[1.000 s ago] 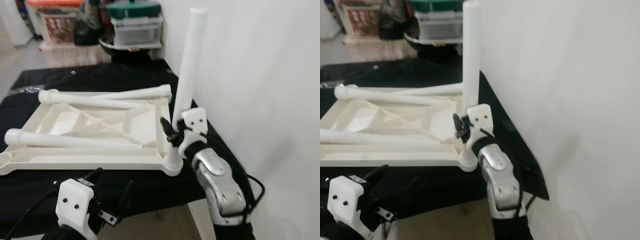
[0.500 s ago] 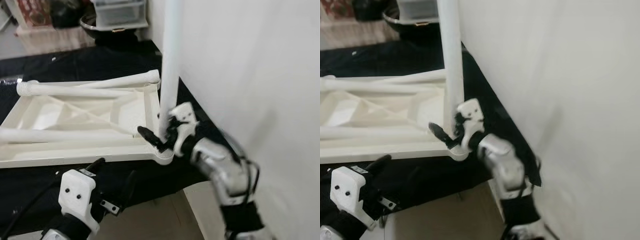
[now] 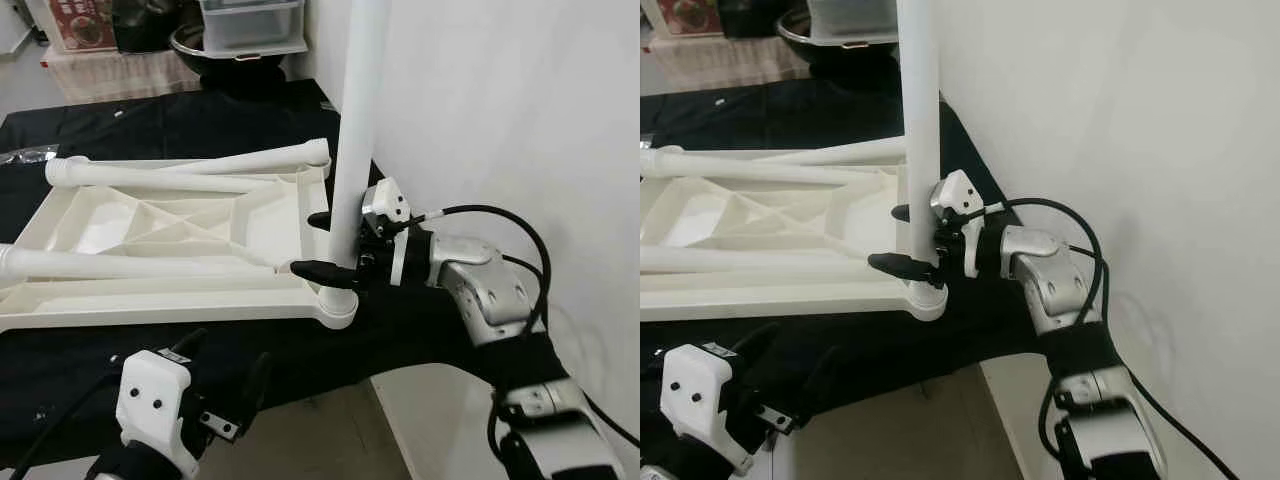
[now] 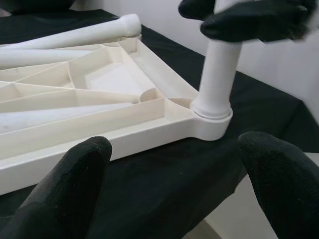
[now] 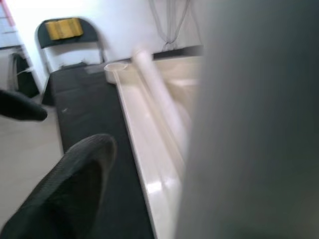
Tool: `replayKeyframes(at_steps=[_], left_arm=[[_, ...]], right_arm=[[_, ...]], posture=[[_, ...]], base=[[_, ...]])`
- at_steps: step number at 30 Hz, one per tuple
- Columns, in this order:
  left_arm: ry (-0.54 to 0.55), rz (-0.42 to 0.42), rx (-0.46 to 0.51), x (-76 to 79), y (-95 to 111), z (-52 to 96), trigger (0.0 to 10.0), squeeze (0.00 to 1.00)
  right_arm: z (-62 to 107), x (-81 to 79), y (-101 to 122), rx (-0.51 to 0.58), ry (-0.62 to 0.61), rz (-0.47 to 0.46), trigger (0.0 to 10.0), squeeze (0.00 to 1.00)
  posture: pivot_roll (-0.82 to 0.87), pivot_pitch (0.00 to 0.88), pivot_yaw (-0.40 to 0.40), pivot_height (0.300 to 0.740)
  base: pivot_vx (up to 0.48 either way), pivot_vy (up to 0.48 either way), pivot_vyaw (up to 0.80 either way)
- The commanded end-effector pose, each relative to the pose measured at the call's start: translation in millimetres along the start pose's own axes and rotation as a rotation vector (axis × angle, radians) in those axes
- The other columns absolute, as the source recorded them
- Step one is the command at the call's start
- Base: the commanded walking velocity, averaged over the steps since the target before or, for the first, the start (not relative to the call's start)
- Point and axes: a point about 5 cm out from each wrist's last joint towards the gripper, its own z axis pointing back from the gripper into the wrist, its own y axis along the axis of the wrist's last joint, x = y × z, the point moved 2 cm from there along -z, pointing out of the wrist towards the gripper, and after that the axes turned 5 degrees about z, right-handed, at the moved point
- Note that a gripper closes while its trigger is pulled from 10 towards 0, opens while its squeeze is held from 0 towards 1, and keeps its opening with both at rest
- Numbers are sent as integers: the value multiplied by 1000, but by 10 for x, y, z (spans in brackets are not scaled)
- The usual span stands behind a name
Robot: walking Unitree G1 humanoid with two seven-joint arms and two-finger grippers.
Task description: Building children table
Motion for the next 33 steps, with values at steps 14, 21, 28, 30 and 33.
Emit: replayKeyframes(at_steps=[14, 21, 28, 30, 33], left_arm=[[0, -24, -8, 6, 32, 47, 10000, 0], [-18, -45, 1, 2, 42, 13, 10000, 0], [-24, -42, 16, -8, 51, -52, 10000, 0], [-19, -39, 17, -14, 52, -52, 10000, 0], [-14, -38, 18, -17, 49, -57, 10000, 0]], right_arm=[[125, 85, 70, 26, 93, 16, 0, 0], [88, 110, -355, -91, -482, -7, 0, 0], [-102, -404, -477, -170, -974, -6, 0, 0], [-161, -374, -457, -158, -952, -8, 0, 0], [-206, -285, -420, -129, -937, -34, 667, 0]], posture=[[168, 149, -49, 740], [134, 137, -47, 740], [138, 132, -48, 740], [139, 132, -49, 740], [142, 128, -57, 740]], base=[[0, 0, 0], [0, 0, 0], [0, 0, 0], [0, 0, 0], [0, 0, 0]])
